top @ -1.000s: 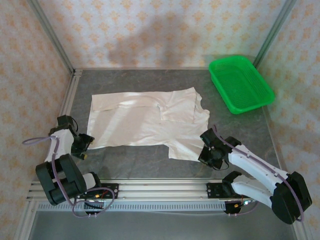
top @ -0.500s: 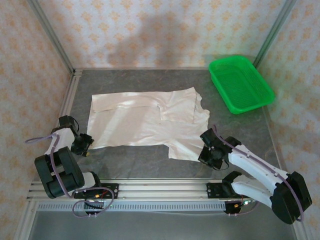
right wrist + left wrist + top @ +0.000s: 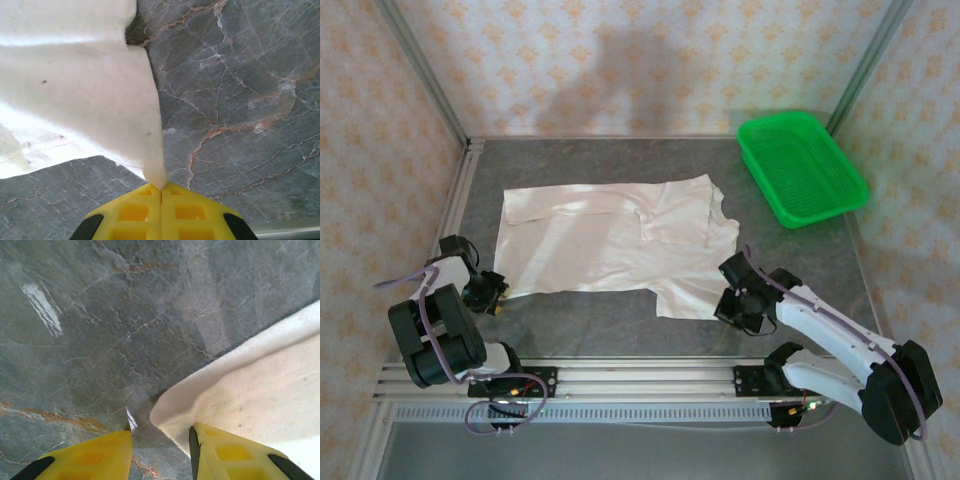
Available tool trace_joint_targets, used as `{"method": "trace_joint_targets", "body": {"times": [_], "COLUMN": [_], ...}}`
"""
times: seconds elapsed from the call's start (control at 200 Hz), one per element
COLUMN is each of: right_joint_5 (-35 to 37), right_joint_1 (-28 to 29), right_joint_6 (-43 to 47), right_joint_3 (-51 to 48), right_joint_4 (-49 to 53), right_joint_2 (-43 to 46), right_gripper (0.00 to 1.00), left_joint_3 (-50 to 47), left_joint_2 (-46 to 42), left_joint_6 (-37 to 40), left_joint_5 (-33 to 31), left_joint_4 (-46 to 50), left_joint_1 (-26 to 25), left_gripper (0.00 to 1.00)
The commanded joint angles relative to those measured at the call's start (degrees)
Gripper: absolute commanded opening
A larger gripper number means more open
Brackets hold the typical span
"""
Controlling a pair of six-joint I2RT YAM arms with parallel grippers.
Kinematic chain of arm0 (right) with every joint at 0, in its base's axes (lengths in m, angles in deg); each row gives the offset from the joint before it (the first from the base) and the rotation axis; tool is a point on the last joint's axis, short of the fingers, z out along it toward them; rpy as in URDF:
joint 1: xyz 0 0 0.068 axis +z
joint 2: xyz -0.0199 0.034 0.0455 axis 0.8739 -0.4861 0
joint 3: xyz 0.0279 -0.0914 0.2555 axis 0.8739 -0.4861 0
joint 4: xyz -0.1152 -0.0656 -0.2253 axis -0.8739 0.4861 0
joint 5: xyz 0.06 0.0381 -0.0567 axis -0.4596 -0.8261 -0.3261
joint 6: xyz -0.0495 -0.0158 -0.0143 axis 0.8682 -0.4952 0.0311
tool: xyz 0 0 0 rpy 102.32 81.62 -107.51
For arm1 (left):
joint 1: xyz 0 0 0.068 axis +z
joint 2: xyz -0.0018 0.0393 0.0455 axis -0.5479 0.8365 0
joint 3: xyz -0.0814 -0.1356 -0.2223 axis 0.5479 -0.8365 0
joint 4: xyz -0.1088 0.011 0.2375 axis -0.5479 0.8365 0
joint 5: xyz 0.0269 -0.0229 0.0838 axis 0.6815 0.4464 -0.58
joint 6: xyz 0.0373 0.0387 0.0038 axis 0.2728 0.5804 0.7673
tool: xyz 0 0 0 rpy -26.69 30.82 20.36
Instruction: Fold and stack the t-shirts
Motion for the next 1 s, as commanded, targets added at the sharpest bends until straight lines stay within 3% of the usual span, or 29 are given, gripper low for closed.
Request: {"method": "trace_joint_targets", "body": {"times": [0.0, 0.24, 0.46, 0.996], "right_joint_5": [1.0, 0.8, 0.9, 2.5], "right_joint_1": [-0.3, -0.3, -0.6, -0.6], "right_joint_6": [1.2, 2.4, 3.3, 3.8], "right_joint_3": [1.6, 2.6, 4.2, 11.8], "right_joint_4": [1.1, 0.6, 2.1, 18.7], "right_joint_2": [-0.2, -1.3, -1.4, 6.3], "right_gripper": [0.0, 0.0, 0.0, 0.0], "left_joint_3": [0.0, 0.9, 3.2, 1.1], "left_joint_2": [0.8, 2.3, -1.7, -17.0], "left_joint_6": [1.0, 1.5, 2.7, 2.5], "left_joint_5": [0.6, 1.1, -0.2, -1.9], "left_joint_4": [-3.2, -4.3, -1.4, 7.5], "left_joint_1": [0.6, 0.7, 1.3, 1.8], "left_gripper": [0.34, 0.2, 0.0, 0.0]}}
